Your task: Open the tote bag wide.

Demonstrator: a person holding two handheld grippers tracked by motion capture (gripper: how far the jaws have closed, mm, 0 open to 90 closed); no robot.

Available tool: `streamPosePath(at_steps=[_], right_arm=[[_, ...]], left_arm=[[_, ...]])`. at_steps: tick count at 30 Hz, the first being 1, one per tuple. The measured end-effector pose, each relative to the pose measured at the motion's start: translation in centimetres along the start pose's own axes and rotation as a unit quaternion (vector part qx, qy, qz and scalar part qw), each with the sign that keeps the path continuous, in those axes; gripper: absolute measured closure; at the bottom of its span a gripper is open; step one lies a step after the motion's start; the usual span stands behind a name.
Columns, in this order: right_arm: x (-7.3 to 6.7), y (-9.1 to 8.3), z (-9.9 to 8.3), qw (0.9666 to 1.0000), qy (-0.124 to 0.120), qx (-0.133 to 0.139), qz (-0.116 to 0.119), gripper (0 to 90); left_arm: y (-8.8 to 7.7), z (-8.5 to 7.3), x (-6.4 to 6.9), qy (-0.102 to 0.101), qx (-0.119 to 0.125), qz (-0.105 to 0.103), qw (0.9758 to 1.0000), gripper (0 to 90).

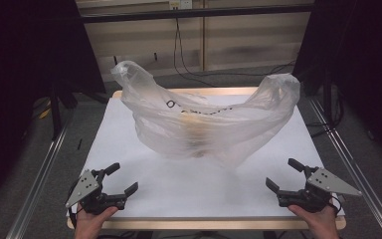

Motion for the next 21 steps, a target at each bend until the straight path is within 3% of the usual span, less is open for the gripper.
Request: streamPosePath(at_steps=[1, 3, 4, 5, 7, 8, 9, 10, 16, 19, 21], right_arm=[[-0.1, -0.1, 0.0, 1.0, -0.002, 0.002, 0.005, 12.2], [-0.1, -0.1, 0.1, 0.9999, -0.002, 0.002, 0.01, 12.6], [-0.2, -0.2, 0.0, 0.9999, -0.002, 0.0, 0.013, 20.5], [-0.1, -0.2, 0.0, 0.9999, -0.002, -0.001, 0.016, 25.5], [0.0, -0.2, 0.1, 0.9997, 0.004, -0.002, 0.022, 37.3], [0.0, -0.2, 0.1, 0.9997, 0.004, -0.002, 0.022, 37.3], [0.1, -0.2, 0.2, 0.9996, 0.008, -0.002, 0.025, 45.8], [0.2, -0.2, 0.2, 0.9996, 0.006, -0.004, 0.026, 51.3], [-0.1, -0.2, 0.6, 0.9983, 0.017, -0.007, 0.056, 78.3], [-0.4, -0.2, 1.0, 0.9971, 0.019, -0.006, 0.073, 88.8], [-0.6, -0.1, 1.4, 0.9962, 0.022, -0.003, 0.084, 90.0]], left_arm=[[0.0, 0.0, 0.1, 0.002, -0.004, -0.003, 1.0, 18.9], [0.1, 0.0, 0.1, 0.0, -0.005, -0.002, 1.0, 23.1], [0.1, -0.1, 0.5, -0.007, -0.009, -0.017, 0.9998, 26.6], [0.2, -0.1, 0.5, -0.013, -0.009, -0.011, 0.9998, 29.4], [0.1, -0.1, 0.5, -0.006, -0.015, -0.011, 0.9998, 40.0], [0.1, -0.1, 0.6, -0.004, -0.019, -0.03, 0.9994, 40.0], [0.1, -0.1, 0.5, -0.003, -0.023, -0.022, 0.9995, 46.8], [0.2, 0.0, 0.7, -0.011, -0.02, -0.025, 0.9994, 52.4], [0.5, 0.4, 0.7, -0.007, -0.031, -0.038, 0.9987, 75.1], [1.0, 1.1, 0.9, -0.013, -0.028, -0.049, 0.9984, 84.2], [1.3, 1.5, 1.1, -0.019, -0.028, -0.058, 0.9978, 88.1]])
Point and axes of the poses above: each handheld gripper's, and its own axes: y roughly forward along the jaws, z roughly out of its top, x roughly to its right, the point moved 8 cm from there along y, roughly forward along the jaws, and after that the axes turned 4 degrees about x, right-handed, at the moved point
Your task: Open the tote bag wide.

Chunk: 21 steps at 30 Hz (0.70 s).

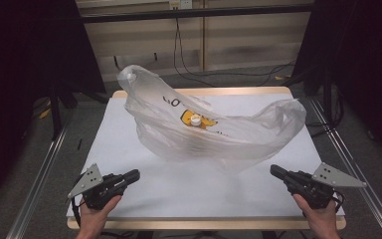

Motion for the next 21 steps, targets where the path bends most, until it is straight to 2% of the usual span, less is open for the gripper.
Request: streamPosePath(at_steps=[5, 6, 7, 8, 9, 10, 11, 12, 13, 17, 20, 21], right_arm=[[-0.3, 0.4, 1.0, 0.9999, 0.0, 0.003, 0.013, 90.0], [-0.4, 0.5, 1.2, 0.9998, -0.001, 0.004, 0.017, 90.0], [-0.4, 0.7, 1.4, 0.9998, -0.001, 0.007, 0.018, 90.0], [-0.6, 0.8, 1.6, 0.9997, -0.001, 0.007, 0.022, 90.0], [-0.7, 0.9, 1.8, 0.9996, -0.001, 0.007, 0.027, 90.0], [-0.9, 1.0, 1.9, 0.9996, -0.002, 0.008, 0.028, 90.0], [-1.1, 1.1, 2.0, 0.9995, -0.002, 0.007, 0.031, 90.0], [-1.2, 1.2, 2.2, 0.9994, -0.004, 0.01, 0.034, 90.0], [-1.4, 1.4, 2.3, 0.9992, -0.005, 0.012, 0.037, 90.0], [-2.1, 2.3, 3.0, 0.9985, -0.008, 0.015, 0.052, 90.0], [-2.6, 3.1, 3.3, 0.9981, -0.015, 0.012, 0.059, 90.0], [-2.7, 3.4, 3.4, 0.9979, -0.014, 0.012, 0.062, 90.0]], left_arm=[[1.2, 1.1, 0.7, -0.008, 0.004, -0.022, 0.9997, 90.0], [1.4, 1.4, 0.7, 0.005, 0.002, -0.026, 0.9996, 90.0], [1.8, 1.8, 0.9, 0.004, 0.008, -0.027, 0.9996, 90.0], [2.0, 2.2, 1.0, 0.01, 0.008, -0.03, 0.9995, 90.0], [2.3, 2.5, 1.4, 0.005, 0.012, -0.048, 0.9988, 90.0], [2.6, 3.0, 1.4, 0.013, 0.014, -0.043, 0.9989, 90.0], [3.0, 3.3, 1.8, 0.007, 0.018, -0.048, 0.9987, 90.0], [3.3, 3.6, 2.1, 0.015, 0.018, -0.048, 0.9986, 90.0], [3.5, 3.9, 2.4, 0.024, 0.015, -0.069, 0.9972, 90.0], [4.6, 5.0, 3.7, 0.024, 0.028, -0.082, 0.9959, 90.0], [4.9, 5.7, 4.3, 0.042, 0.03, -0.091, 0.9945, 90.0], [5.0, 6.0, 4.5, 0.039, 0.034, -0.092, 0.9944, 90.0]])
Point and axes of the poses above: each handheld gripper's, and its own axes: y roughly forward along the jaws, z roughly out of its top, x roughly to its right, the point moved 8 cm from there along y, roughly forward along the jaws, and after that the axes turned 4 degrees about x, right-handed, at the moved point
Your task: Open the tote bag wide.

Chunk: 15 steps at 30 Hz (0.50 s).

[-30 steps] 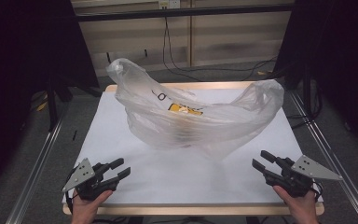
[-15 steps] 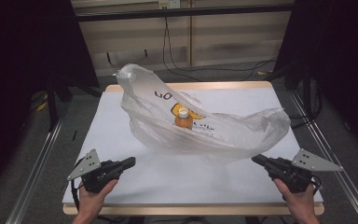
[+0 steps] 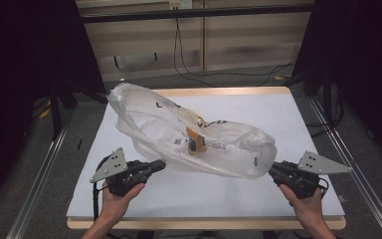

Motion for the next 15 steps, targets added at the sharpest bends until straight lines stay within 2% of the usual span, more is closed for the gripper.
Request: streamPosePath(at_steps=[5, 7, 8, 11, 15], right_arm=[[-0.1, 1.1, 1.1, 1.0, -0.006, 0.007, 0.003, 90.0], [-0.1, 1.5, 1.7, 0.9999, -0.008, 0.012, 0.008, 90.0], [-0.2, 1.8, 2.1, 0.9998, -0.005, 0.016, 0.011, 90.0], [0.0, 2.5, 3.1, 0.9996, -0.007, 0.024, 0.015, 90.0], [0.1, 3.2, 4.4, 0.9992, -0.005, 0.037, 0.017, 90.0]], left_arm=[[0.4, 1.5, 0.1, 0.012, 0.016, -0.013, 0.9997, 90.0], [0.8, 2.3, 0.2, 0.013, 0.027, -0.011, 0.9995, 90.0], [0.9, 2.6, 0.2, 0.017, 0.023, -0.016, 0.9995, 90.0], [1.2, 3.8, 0.7, 0.025, 0.034, -0.024, 0.9988, 90.0], [1.2, 5.1, 0.7, 0.031, 0.046, -0.021, 0.9983, 90.0]])
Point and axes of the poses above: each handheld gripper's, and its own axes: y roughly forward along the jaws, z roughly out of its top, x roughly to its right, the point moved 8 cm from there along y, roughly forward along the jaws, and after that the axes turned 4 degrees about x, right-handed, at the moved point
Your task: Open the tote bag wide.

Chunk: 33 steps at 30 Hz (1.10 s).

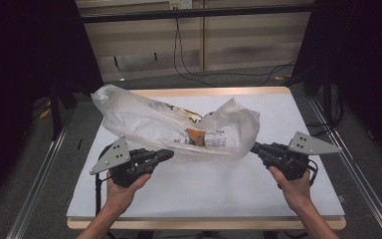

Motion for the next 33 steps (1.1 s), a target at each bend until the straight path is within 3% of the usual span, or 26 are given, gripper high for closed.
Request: streamPosePath(at_steps=[14, 19, 26, 28, 30, 33], right_arm=[[0.7, 1.7, 4.1, 0.9994, -0.017, 0.03, 0.002, 90.0], [1.0, 2.1, 5.2, 0.9992, -0.023, 0.033, -0.001, 90.0], [1.3, 3.0, 6.7, 0.9989, -0.028, 0.038, 0.003, 90.0], [1.3, 3.2, 7.3, 0.9987, -0.031, 0.04, 0.003, 90.0], [1.4, 3.4, 7.9, 0.9985, -0.036, 0.042, 0.001, 90.0], [1.6, 3.9, 9.2, 0.9981, -0.04, 0.047, 0.002, 90.0]], left_arm=[[-1.0, 4.5, -1.8, 0.006, 0.07, 0.027, 0.9972, 90.0], [-0.5, 3.6, -3.5, -0.01, 0.05, 0.047, 0.9976, 90.0], [0.4, 1.7, -4.7, -0.027, 0.02, 0.053, 0.998, 90.0], [0.5, 2.0, -4.9, -0.034, 0.028, 0.048, 0.9979, 90.0], [0.4, 2.5, -4.9, -0.021, 0.025, 0.05, 0.9982, 90.0], [0.4, 3.2, -4.6, -0.024, 0.032, 0.048, 0.9981, 90.0]])
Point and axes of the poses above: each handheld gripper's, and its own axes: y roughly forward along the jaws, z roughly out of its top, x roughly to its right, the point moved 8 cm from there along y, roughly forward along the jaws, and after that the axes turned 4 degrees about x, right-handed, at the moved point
